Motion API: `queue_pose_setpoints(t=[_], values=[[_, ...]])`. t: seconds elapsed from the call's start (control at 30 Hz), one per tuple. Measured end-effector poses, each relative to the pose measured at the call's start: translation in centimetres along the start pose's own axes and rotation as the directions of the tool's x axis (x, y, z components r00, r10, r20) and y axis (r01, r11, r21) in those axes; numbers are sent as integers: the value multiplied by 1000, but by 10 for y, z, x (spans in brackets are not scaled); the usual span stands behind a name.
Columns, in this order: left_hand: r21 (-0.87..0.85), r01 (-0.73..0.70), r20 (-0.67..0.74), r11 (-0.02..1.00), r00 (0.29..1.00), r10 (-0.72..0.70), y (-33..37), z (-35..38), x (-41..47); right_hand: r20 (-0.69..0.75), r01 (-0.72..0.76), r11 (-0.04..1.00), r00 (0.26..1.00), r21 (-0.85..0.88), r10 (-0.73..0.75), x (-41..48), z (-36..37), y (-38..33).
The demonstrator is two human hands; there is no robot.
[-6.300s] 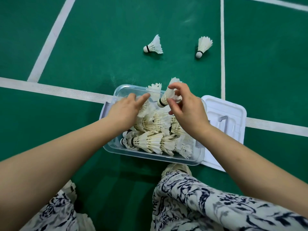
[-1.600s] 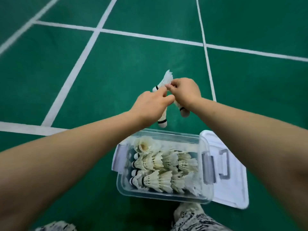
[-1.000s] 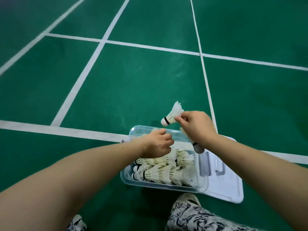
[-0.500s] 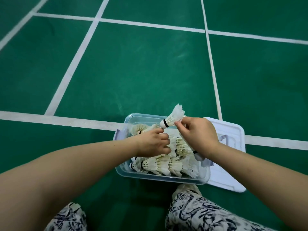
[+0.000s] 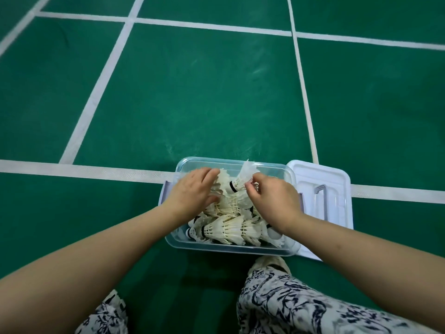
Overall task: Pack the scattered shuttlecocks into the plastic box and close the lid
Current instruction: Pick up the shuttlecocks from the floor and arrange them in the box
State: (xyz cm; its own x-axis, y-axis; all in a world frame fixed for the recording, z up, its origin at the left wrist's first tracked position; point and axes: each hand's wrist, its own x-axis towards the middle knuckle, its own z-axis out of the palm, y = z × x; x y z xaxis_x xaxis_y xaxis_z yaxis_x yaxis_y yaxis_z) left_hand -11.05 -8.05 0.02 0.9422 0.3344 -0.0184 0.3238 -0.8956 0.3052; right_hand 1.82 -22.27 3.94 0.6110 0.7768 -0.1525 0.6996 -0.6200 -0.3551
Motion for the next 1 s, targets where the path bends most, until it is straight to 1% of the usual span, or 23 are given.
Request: queue_pose_setpoints(t=[0.07, 0.2, 0.3, 0.43, 0.53, 0.63, 0.73, 0.8, 0.87, 0.93, 1.0], values=[[-31, 52, 64, 998, 997, -50, 0, 4, 0, 23, -20, 1000, 1000, 17, 20, -2, 8, -1], [-15, 68, 69, 998, 995, -66, 3, 7, 9, 55, -32, 995, 998, 98, 26, 3, 15, -2], [9, 67, 98, 998, 993, -67, 4, 9, 16, 114, -47, 985, 993, 165, 28, 11, 21, -4], [92, 17, 135, 996, 990, -29, 5, 18, 22, 214, -95, 991, 974, 93, 73, 21, 31, -3], [142, 25, 143, 989, 989, -45, 9, 24, 24, 264, -144, 986, 958, 87, 117, 27, 34, 0], [204, 27, 176, 979, 982, -63, 18, 26, 27, 307, -160, 984, 943, 80, 129, 30, 37, 0], [204, 50, 225, 978, 970, -96, 26, 28, 31, 334, -181, 980, 931, 84, 144, 31, 38, 1], [185, 55, 255, 981, 961, -103, 30, 29, 32, 326, -197, 976, 932, 91, 158, 31, 35, 5], [160, 65, 272, 985, 956, -108, 33, 28, 33, 268, -227, 967, 944, 112, 190, 27, 31, 9], [124, 80, 281, 989, 953, -112, 33, 28, 32, 198, -259, 948, 955, 186, 222, 23, 26, 13], [105, 88, 279, 991, 954, -114, 31, 30, 31, 145, -282, 908, 958, 309, 248, 21, 21, 18]])
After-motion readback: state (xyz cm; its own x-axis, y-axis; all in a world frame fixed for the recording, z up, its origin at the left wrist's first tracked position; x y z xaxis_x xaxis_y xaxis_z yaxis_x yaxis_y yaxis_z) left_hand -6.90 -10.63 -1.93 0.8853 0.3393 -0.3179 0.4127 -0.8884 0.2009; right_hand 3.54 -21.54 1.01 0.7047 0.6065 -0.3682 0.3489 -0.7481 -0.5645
